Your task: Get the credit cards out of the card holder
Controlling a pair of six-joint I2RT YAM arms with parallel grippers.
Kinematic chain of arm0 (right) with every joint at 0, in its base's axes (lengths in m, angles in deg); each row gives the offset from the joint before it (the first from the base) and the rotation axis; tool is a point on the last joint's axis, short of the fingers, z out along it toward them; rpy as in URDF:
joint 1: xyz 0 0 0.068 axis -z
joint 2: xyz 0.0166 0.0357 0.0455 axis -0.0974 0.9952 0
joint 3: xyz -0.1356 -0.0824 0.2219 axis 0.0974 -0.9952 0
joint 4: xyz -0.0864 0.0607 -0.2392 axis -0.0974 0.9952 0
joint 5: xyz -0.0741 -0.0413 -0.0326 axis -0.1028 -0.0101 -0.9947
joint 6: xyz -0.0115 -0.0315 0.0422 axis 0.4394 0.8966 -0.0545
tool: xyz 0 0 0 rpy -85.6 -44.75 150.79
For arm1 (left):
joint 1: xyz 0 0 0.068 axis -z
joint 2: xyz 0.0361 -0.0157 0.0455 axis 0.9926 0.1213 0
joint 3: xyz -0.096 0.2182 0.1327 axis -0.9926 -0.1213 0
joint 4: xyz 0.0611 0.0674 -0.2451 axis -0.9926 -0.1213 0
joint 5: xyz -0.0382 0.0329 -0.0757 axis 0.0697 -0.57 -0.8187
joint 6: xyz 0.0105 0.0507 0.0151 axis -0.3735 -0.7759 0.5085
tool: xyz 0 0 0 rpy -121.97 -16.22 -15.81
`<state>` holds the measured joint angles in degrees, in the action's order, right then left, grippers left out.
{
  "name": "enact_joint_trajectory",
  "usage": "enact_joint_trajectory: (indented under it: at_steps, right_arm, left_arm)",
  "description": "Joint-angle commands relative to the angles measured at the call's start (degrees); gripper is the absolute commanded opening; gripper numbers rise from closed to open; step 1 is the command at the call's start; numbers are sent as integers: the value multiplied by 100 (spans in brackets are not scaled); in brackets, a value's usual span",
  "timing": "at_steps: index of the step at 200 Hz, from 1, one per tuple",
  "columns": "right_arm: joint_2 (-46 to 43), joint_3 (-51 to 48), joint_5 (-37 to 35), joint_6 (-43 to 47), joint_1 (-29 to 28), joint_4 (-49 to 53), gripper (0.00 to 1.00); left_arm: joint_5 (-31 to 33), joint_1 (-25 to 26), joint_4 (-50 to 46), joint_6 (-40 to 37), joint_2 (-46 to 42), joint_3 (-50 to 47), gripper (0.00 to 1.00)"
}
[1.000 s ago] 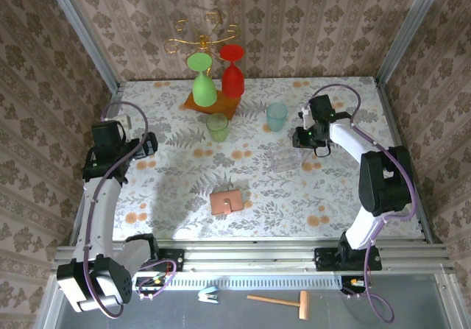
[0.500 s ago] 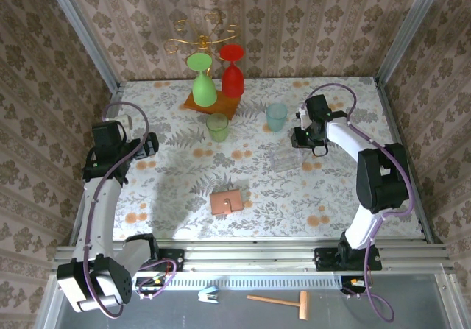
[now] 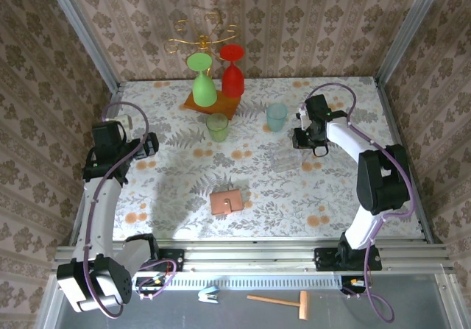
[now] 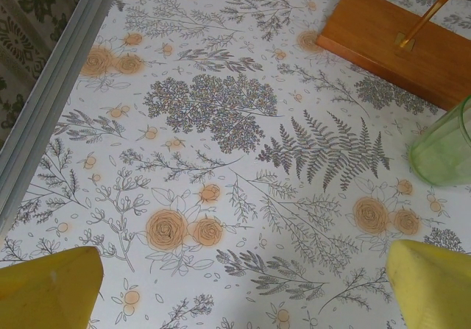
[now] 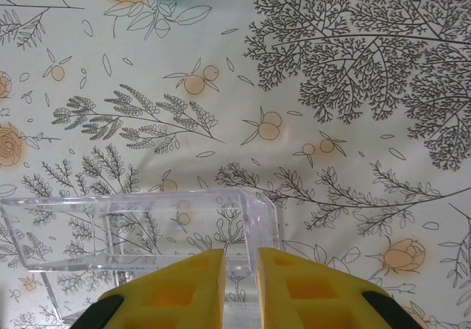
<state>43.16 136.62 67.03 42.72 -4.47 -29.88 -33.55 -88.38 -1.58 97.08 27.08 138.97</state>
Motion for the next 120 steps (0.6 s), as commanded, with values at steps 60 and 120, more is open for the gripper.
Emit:
enact_joint_trajectory:
  at_steps: [60, 120]
  right_arm:
    - [167, 383, -102, 222, -38, 325, 21]
    - [460, 456, 29, 246, -35, 333, 21]
  left_arm:
    - [-53, -54, 38, 32, -74, -52, 100]
    - [-15, -55, 16, 37, -41, -57, 100]
